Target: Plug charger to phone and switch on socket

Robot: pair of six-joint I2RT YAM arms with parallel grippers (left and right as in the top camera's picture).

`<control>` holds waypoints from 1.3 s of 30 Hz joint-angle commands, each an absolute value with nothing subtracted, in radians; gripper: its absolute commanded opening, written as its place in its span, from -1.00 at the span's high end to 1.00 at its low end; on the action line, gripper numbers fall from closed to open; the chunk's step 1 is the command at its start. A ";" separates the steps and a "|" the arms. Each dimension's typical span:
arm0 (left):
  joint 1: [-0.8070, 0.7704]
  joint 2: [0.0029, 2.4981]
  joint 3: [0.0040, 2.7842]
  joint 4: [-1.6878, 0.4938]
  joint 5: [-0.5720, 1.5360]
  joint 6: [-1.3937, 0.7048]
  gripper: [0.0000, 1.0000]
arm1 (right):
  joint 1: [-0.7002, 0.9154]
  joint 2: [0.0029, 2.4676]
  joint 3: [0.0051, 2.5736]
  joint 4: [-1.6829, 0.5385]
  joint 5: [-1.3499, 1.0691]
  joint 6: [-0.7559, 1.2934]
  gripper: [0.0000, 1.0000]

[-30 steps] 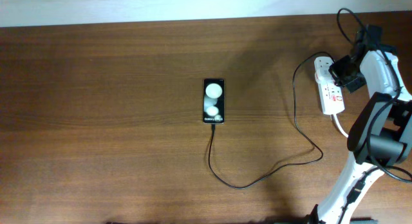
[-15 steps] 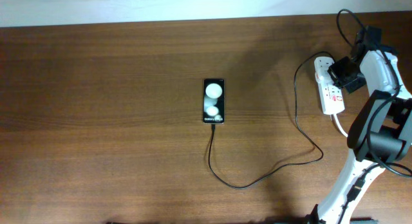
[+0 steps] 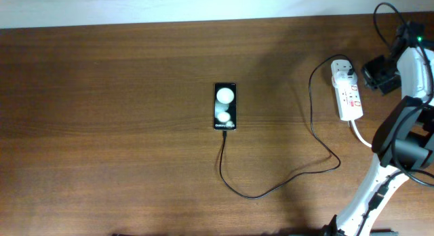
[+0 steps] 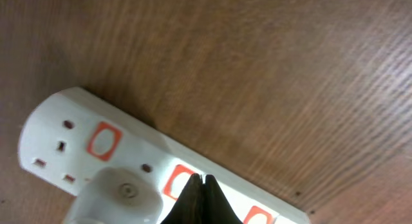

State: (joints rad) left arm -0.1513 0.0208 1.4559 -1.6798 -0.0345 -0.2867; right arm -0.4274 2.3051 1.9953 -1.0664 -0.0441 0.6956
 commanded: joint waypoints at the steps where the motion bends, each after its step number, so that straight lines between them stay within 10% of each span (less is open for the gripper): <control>1: -0.154 0.007 1.457 -1.678 -0.042 -0.275 -0.98 | -0.422 2.313 2.012 -1.069 -0.079 0.684 0.92; 39: -0.154 0.007 1.457 -1.678 -0.041 -0.275 -0.98 | -0.332 2.280 1.996 -1.281 0.106 0.632 0.92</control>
State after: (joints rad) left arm -0.1513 0.0212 1.4559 -1.6802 -0.0345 -0.2867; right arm -0.3210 2.3554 2.0094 -1.2503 0.0074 0.6430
